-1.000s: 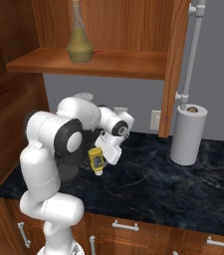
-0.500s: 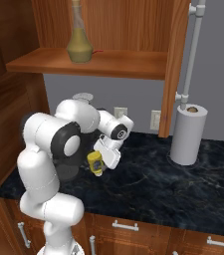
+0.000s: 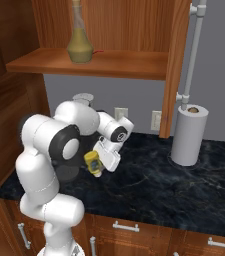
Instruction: Pick the mustard and oil and vinegar bottle from the counter and place them in the cabinet.
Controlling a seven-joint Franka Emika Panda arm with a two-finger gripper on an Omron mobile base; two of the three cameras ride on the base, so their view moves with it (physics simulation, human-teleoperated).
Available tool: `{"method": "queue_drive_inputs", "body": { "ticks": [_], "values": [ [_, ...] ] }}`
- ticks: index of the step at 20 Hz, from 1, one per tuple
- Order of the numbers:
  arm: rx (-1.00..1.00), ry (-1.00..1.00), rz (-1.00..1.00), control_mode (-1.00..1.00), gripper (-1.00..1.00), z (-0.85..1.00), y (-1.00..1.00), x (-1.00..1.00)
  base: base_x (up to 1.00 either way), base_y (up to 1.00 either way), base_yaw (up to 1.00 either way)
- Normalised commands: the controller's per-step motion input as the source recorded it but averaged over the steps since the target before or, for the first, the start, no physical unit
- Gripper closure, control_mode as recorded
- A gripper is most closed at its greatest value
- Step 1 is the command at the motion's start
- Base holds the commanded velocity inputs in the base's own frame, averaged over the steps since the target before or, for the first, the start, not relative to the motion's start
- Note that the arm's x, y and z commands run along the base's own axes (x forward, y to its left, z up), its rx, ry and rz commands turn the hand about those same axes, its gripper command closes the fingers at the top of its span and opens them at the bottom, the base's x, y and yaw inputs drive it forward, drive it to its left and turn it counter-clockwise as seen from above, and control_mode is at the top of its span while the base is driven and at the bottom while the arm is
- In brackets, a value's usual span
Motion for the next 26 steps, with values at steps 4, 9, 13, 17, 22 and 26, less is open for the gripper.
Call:
{"method": "queue_drive_inputs", "body": {
  "ticks": [4, 9, 13, 17, 22, 26],
  "values": [
    [0.06, -0.01, 0.00, -1.00, 1.00, 0.01, 0.00, -0.17, 0.00, 0.00, 0.00],
    [0.13, -0.05, 0.00, -1.00, 1.00, 0.39, -0.05, -0.27, 0.00, 0.00, 0.00],
    [0.13, -0.09, -0.07, -1.00, 1.00, 0.50, -0.04, -0.09, 0.00, 0.00, 0.00],
    [0.08, -0.08, -0.20, -1.00, 1.00, 0.19, 0.00, -0.01, 0.00, 0.00, 0.00],
    [0.03, -0.07, -0.28, -1.00, 1.00, 0.01, 0.00, -0.17, 0.00, 0.00, 0.00],
    [0.00, -0.06, -0.32, -1.00, 1.00, 0.00, 0.00, -0.32, 0.00, 0.00, 0.00]
  ]
}}
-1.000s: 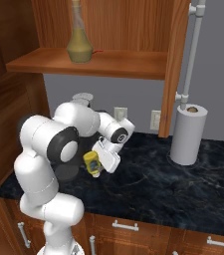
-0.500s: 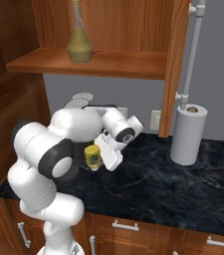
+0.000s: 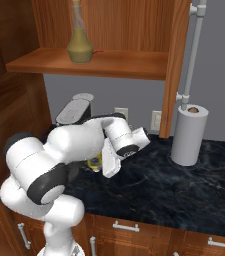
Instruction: Pick the mustard and oil and vinegar bottle from the counter and place them in the cabinet.
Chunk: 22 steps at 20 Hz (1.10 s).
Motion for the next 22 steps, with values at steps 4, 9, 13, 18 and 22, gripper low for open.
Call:
{"method": "queue_drive_inputs", "body": {
  "ticks": [4, 9, 13, 18, 22],
  "values": [
    [0.00, -0.08, -0.34, -1.00, 1.00, 0.07, 0.00, -0.29, 0.00, 0.00, 0.00],
    [0.00, -0.10, -0.35, -1.00, 1.00, 0.13, 0.00, -0.18, 0.00, 0.00, 0.00],
    [0.00, -0.08, -0.38, -1.00, 1.00, 0.12, 0.00, -0.14, 0.00, 0.00, 0.00],
    [0.01, -0.03, -0.44, -1.00, 1.00, 0.15, 0.01, -0.16, 0.00, 0.00, 0.00],
    [0.04, 0.00, -0.48, -1.00, 1.00, 0.20, 0.06, -0.10, 0.00, 0.00, 0.00]
  ]
}}
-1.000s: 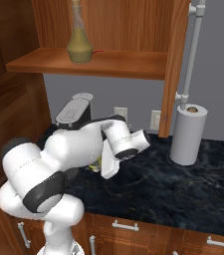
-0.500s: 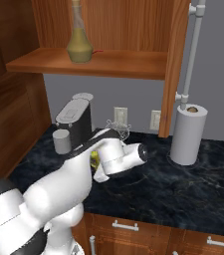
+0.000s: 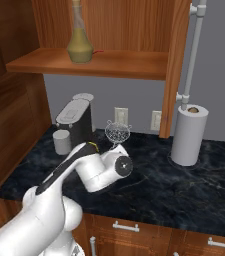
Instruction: Pick the mustard and oil and vinegar bottle from the counter and place them in the cabinet.
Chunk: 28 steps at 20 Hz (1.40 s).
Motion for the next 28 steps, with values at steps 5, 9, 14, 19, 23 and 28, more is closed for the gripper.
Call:
{"method": "queue_drive_inputs", "body": {
  "ticks": [5, 9, 14, 19, 23, 28],
  "values": [
    [0.08, 0.00, -0.47, -1.00, 1.00, 0.24, 0.05, -0.13, 0.00, 0.00, 0.00],
    [0.13, 0.01, -0.44, -1.00, 1.00, 0.25, 0.00, -0.17, 0.00, 0.00, 0.00],
    [0.15, 0.03, -0.39, -1.00, 1.00, 0.23, 0.00, -0.27, 0.00, 0.00, 0.00],
    [0.08, 0.00, -0.33, -1.00, 1.00, 0.24, 0.00, -0.23, 0.00, 0.00, 0.00],
    [0.03, 0.00, -0.28, -1.00, 1.00, 0.53, 0.00, -0.21, 0.00, 0.00, 0.00],
    [0.00, -0.02, -0.18, -1.00, 1.00, 0.46, 0.00, -0.22, 0.00, 0.00, 0.00]
  ]
}}
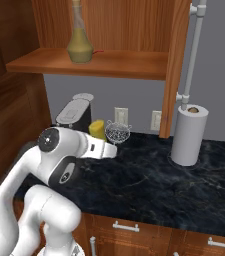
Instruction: Pick the mustard and oil and vinegar bottle from the counter and place them in the cabinet.
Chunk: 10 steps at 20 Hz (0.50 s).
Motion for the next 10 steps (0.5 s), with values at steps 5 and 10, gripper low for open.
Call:
{"method": "queue_drive_inputs", "body": {
  "ticks": [5, 10],
  "values": [
    [0.00, -0.07, -0.12, -1.00, 1.00, 0.25, 0.01, -0.26, 0.00, 0.00, 0.00],
    [0.00, -0.11, -0.04, -1.00, 1.00, 0.43, 0.00, -0.16, 0.00, 0.00, 0.00]
  ]
}}
